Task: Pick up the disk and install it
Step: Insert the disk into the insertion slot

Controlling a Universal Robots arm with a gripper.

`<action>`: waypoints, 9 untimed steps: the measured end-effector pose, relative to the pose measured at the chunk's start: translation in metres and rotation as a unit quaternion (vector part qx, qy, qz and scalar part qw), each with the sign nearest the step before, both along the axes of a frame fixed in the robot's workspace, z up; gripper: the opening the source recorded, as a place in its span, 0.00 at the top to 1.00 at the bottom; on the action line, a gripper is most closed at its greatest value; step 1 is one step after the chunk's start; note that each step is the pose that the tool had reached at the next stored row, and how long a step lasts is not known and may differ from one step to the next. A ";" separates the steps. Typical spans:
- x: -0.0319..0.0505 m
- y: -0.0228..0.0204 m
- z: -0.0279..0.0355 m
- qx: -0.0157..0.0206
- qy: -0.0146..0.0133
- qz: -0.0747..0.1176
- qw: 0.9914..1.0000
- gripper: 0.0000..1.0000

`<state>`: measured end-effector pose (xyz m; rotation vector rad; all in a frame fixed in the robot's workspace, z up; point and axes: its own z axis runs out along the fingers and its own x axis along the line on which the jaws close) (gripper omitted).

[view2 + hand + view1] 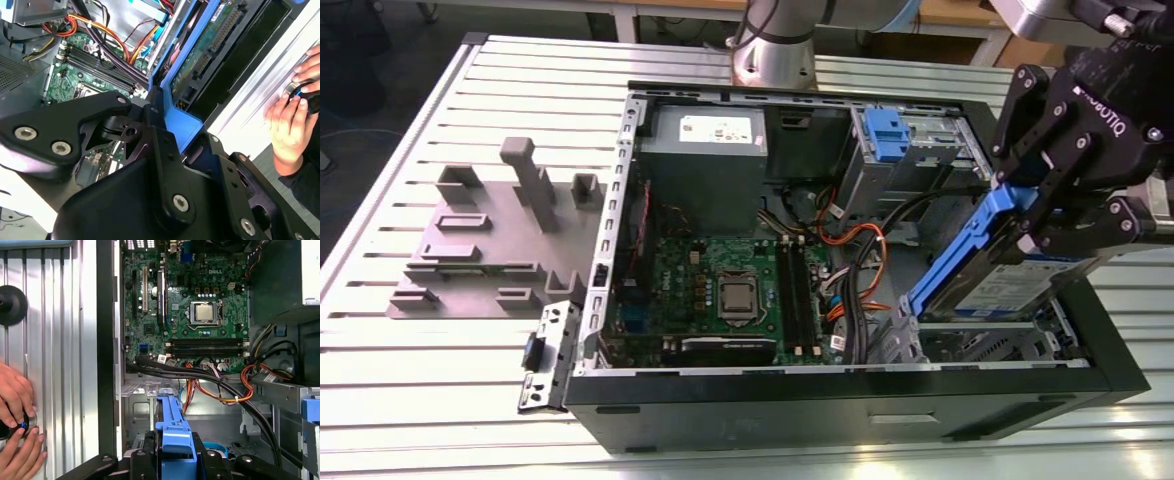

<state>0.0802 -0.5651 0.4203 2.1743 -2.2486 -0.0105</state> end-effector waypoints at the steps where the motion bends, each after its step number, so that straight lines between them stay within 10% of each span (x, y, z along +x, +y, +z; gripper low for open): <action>1: 0.0002 0.0000 -0.0004 0.000 0.000 0.000 1.000 0.63; 9: 0.0004 0.0000 -0.0016 0.000 0.000 0.000 1.000 0.63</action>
